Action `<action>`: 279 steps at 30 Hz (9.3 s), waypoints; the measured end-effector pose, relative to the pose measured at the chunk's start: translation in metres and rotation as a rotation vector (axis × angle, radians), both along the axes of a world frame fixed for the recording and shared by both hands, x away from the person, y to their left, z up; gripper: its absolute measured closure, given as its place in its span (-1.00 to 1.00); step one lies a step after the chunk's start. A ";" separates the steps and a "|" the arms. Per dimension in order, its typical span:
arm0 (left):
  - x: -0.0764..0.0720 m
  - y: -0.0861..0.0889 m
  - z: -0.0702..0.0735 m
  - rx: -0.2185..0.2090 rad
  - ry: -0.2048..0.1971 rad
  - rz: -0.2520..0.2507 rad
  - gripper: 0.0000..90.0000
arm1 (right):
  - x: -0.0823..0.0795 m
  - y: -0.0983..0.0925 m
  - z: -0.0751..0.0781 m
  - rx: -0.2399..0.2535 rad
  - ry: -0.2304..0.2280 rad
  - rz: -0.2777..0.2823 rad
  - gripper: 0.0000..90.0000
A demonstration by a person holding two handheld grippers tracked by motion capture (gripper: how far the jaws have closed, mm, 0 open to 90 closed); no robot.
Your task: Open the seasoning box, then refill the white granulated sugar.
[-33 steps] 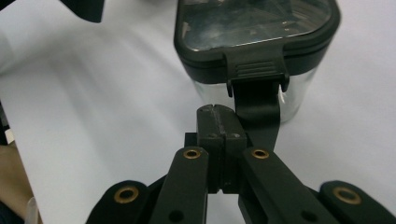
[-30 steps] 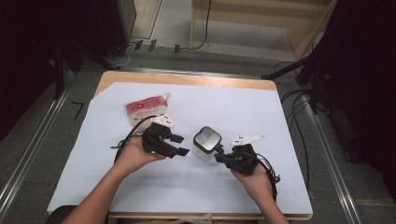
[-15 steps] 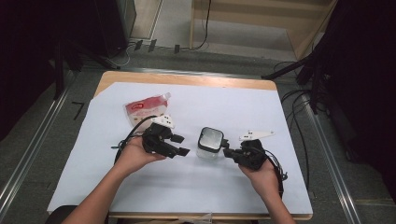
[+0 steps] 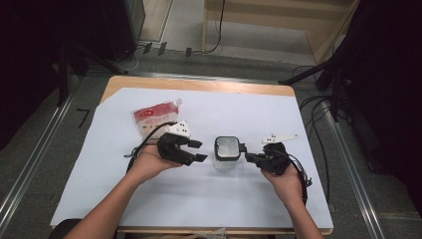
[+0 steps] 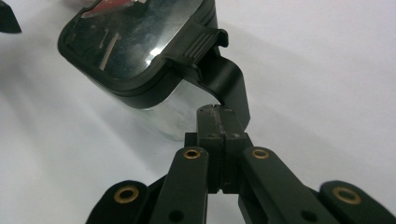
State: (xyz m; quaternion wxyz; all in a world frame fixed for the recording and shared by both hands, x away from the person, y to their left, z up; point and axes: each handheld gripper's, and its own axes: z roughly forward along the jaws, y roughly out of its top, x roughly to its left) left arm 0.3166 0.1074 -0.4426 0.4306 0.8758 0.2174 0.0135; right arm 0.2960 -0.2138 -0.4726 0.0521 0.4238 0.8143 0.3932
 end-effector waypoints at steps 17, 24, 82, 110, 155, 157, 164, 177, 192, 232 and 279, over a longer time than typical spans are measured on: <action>0.030 -0.038 0.002 0.058 0.081 -0.093 -0.54 | 0.022 -0.012 0.013 0.019 -0.029 -0.068 1.00; 0.029 -0.041 -0.005 0.080 0.065 -0.069 -0.61 | 0.032 -0.009 0.004 0.005 0.000 -0.060 1.00; 0.024 -0.067 -0.015 0.169 -0.030 -0.104 -0.62 | 0.031 0.003 -0.003 -0.008 0.037 -0.080 1.00; 0.027 -0.065 -0.010 0.174 -0.037 -0.121 -0.65 | 0.027 0.009 0.000 -0.022 0.013 -0.073 1.00; 0.023 -0.066 -0.005 0.147 -0.073 -0.106 -0.64 | 0.026 0.010 0.000 -0.022 0.011 -0.055 1.00; 0.023 -0.065 -0.004 0.147 -0.071 -0.107 -0.64 | 0.026 0.010 0.000 -0.024 0.007 -0.052 1.00; 0.031 -0.049 0.011 -0.014 -0.037 -0.058 0.10 | 0.026 0.010 0.000 -0.021 0.016 -0.048 1.00; 0.022 -0.059 -0.012 0.147 -0.031 -0.096 -0.76 | 0.025 0.012 0.000 -0.029 0.021 -0.046 1.00; 0.020 -0.061 -0.014 0.176 -0.070 -0.102 -0.62 | 0.024 0.013 0.000 -0.027 0.021 -0.039 1.00; 0.021 -0.066 0.004 0.192 -0.091 -0.108 -0.61 | 0.023 0.014 0.000 -0.030 0.016 -0.037 1.00; 0.037 -0.122 0.040 0.172 -0.100 -0.152 -0.60 | 0.024 0.013 -0.003 0.021 0.041 -0.027 1.00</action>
